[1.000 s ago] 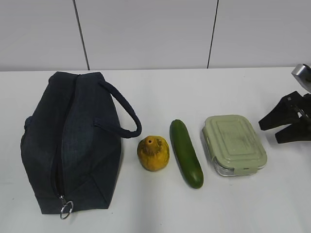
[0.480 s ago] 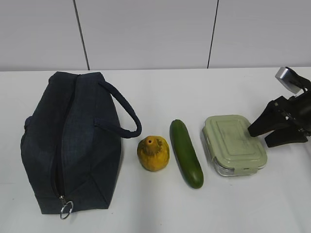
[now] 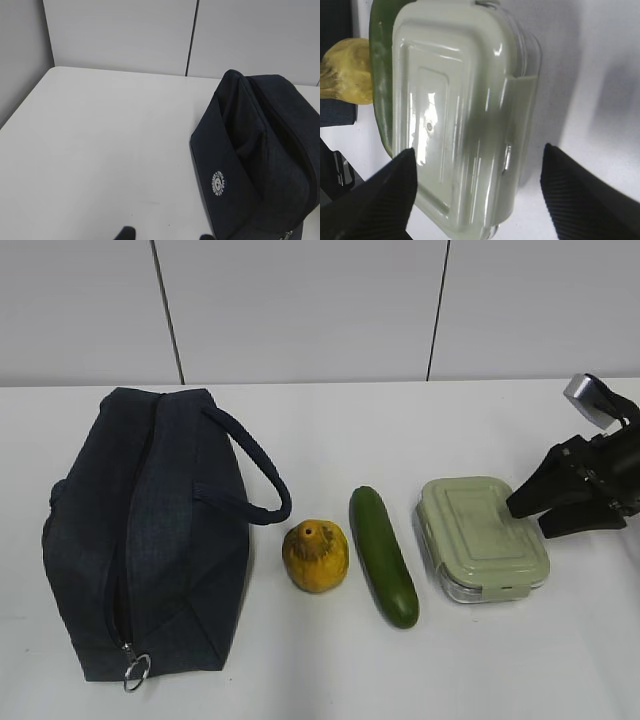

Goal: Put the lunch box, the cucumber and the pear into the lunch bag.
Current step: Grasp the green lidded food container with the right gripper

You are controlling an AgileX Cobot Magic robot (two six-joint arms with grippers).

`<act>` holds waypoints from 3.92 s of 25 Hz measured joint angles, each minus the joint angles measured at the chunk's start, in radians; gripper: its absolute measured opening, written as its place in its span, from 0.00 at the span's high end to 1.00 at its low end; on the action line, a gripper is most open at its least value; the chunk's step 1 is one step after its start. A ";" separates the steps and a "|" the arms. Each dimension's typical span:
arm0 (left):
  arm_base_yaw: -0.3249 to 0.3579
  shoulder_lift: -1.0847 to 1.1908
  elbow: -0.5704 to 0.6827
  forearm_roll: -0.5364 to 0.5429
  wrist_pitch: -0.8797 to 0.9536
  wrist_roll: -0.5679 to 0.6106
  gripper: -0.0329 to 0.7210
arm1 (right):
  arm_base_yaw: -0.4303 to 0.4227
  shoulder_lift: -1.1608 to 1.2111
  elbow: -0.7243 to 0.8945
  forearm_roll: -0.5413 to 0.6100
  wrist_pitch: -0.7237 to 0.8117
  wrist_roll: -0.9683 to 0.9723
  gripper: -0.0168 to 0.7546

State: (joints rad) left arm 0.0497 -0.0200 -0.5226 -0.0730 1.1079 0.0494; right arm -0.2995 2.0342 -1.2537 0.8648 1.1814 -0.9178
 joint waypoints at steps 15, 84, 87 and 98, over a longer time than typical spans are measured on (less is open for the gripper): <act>0.000 0.000 0.000 0.000 0.000 0.000 0.63 | 0.000 0.020 0.000 0.044 0.000 -0.031 0.26; 0.000 0.000 0.000 0.000 0.000 0.000 0.63 | 0.000 0.115 0.025 0.152 0.027 -0.070 0.50; 0.000 0.000 0.000 0.000 0.000 0.000 0.63 | 0.000 0.115 0.025 0.152 0.027 -0.070 0.50; 0.000 0.122 -0.002 -0.148 -0.044 0.004 0.63 | 0.000 0.115 0.025 0.152 0.029 -0.068 0.50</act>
State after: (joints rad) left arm 0.0497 0.1016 -0.5246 -0.2212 1.0639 0.0535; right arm -0.2995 2.1495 -1.2284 1.0167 1.2105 -0.9862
